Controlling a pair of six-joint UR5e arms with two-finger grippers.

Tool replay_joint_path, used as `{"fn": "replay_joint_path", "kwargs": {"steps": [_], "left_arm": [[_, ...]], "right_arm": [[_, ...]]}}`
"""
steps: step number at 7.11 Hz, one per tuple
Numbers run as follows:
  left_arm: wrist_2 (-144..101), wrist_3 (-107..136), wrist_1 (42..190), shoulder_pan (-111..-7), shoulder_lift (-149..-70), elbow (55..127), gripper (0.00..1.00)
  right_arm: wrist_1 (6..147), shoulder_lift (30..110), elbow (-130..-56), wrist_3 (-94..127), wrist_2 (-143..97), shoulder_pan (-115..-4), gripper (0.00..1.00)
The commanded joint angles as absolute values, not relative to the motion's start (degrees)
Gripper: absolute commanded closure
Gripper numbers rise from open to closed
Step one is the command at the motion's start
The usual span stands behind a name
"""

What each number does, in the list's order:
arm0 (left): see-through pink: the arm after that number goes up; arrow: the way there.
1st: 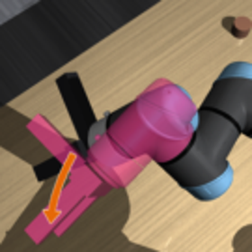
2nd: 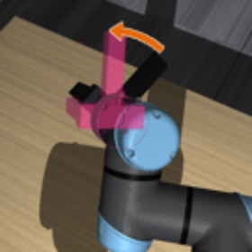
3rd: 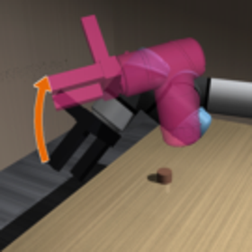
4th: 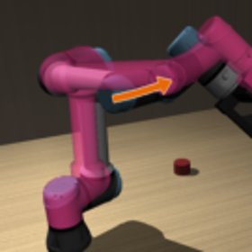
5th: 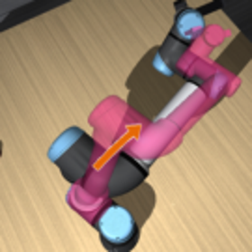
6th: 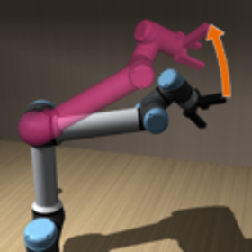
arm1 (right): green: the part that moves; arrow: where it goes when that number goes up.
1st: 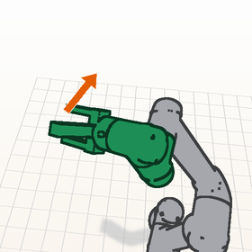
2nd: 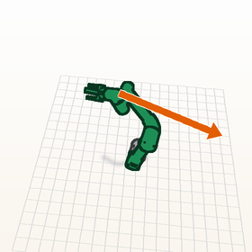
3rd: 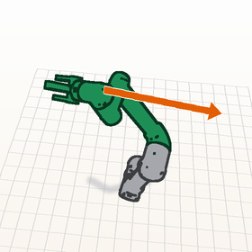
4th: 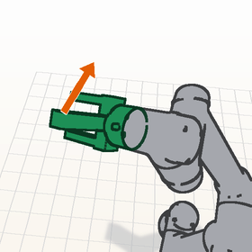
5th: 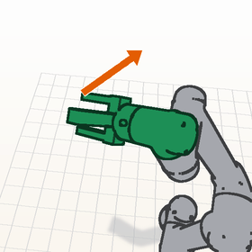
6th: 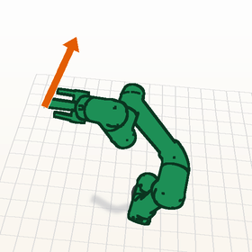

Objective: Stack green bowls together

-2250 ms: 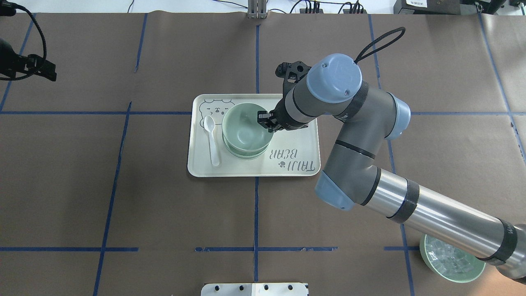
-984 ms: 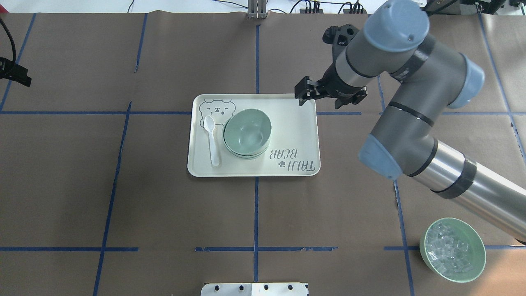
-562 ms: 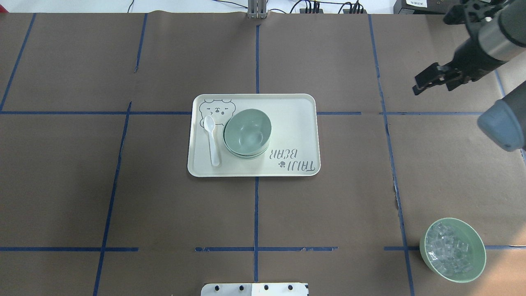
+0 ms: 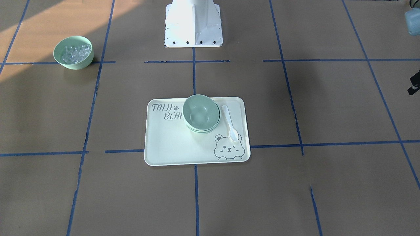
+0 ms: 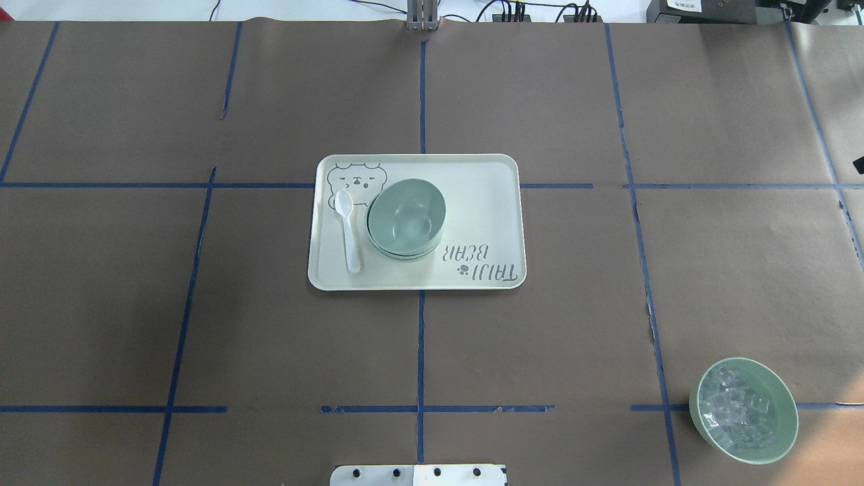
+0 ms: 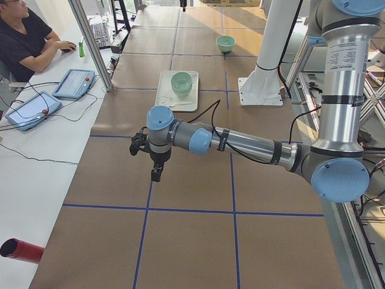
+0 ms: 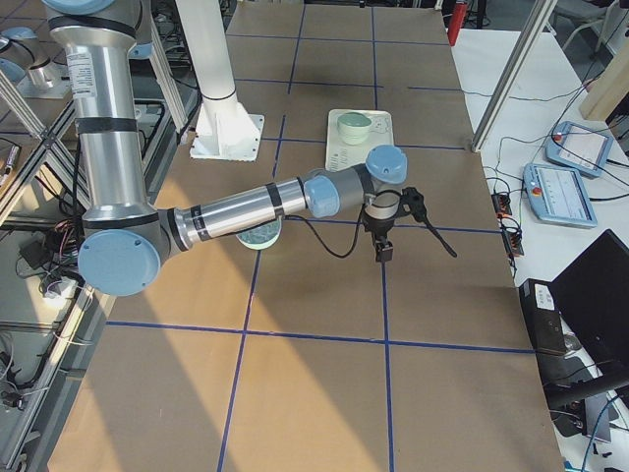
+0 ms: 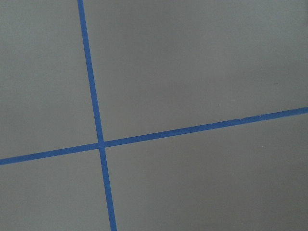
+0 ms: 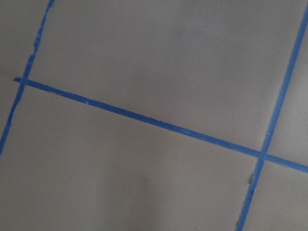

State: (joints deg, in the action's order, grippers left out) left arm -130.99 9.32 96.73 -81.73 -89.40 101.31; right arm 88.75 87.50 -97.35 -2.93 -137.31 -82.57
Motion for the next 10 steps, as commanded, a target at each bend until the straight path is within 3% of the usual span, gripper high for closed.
{"fn": "replay_joint_path", "kwargs": {"steps": [1, 5, 10], "left_arm": [[-131.04, 6.33, 96.77, -85.06, -87.9, 99.15, 0.0], [-135.06, 6.33, 96.68, -86.74, -83.94, 97.13, 0.0], [-135.18, 6.33, 92.99, -88.42, -84.99, 97.99, 0.0]], "right_arm": [[88.42, 88.24, -91.5, -6.86, -139.22, -86.4, 0.0], [88.51, 88.94, -90.8, -6.42, -138.78, -89.12, 0.0], [88.51, 89.03, -89.56, -5.89, -138.69, -90.7, 0.0]]}}
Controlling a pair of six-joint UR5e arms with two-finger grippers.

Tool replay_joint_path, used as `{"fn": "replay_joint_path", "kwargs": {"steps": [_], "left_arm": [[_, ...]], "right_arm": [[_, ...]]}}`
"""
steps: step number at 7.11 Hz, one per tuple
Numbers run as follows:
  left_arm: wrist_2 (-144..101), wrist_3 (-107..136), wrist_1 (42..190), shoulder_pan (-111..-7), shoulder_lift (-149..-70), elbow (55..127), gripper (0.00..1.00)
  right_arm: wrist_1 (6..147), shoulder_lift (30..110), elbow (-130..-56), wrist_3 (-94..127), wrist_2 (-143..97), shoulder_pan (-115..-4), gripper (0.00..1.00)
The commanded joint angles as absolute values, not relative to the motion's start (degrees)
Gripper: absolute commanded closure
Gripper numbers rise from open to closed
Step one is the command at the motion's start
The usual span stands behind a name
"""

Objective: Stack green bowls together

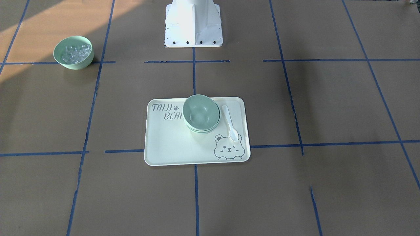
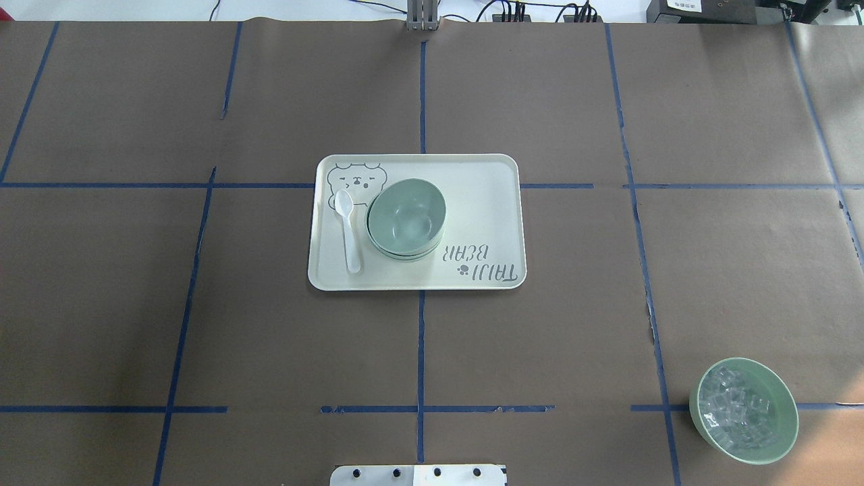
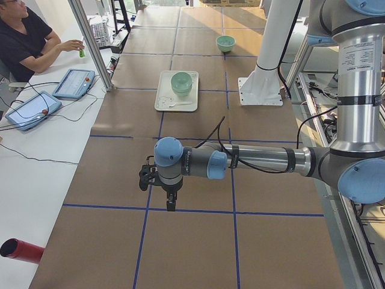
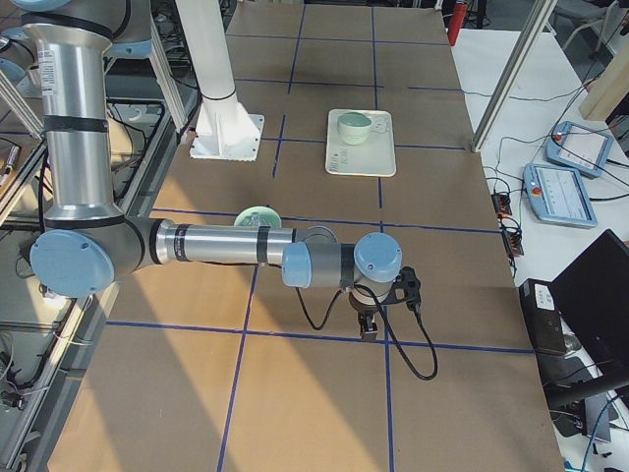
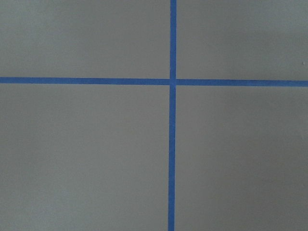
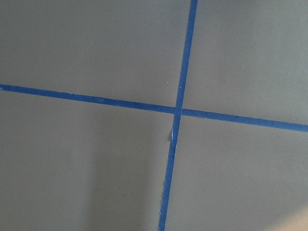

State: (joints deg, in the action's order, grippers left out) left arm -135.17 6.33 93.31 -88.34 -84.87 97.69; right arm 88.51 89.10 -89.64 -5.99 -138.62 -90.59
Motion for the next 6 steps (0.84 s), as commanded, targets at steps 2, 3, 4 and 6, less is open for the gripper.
{"fn": "replay_joint_path", "kwargs": {"steps": [2, 3, 4, 6], "left_arm": [[-135.0, 6.24, 93.08, -88.5, -85.08, 98.0, 0.0], [-135.0, 6.24, 93.08, -88.51, -85.08, 98.0, 0.0], [-135.0, 6.24, 93.08, -88.59, -85.17, 98.0, 0.0], [-135.0, 6.24, 93.08, -88.51, -85.17, 98.0, 0.0]], "right_arm": [[88.51, 89.03, -89.56, -5.8, -138.69, -90.88, 0.0], [88.51, 89.03, -89.56, -5.8, -138.69, -90.97, 0.0], [88.51, 89.03, -89.65, -5.89, -138.6, -91.14, 0.0], [88.51, 89.03, -89.65, -5.89, -138.69, -91.32, 0.0]]}}
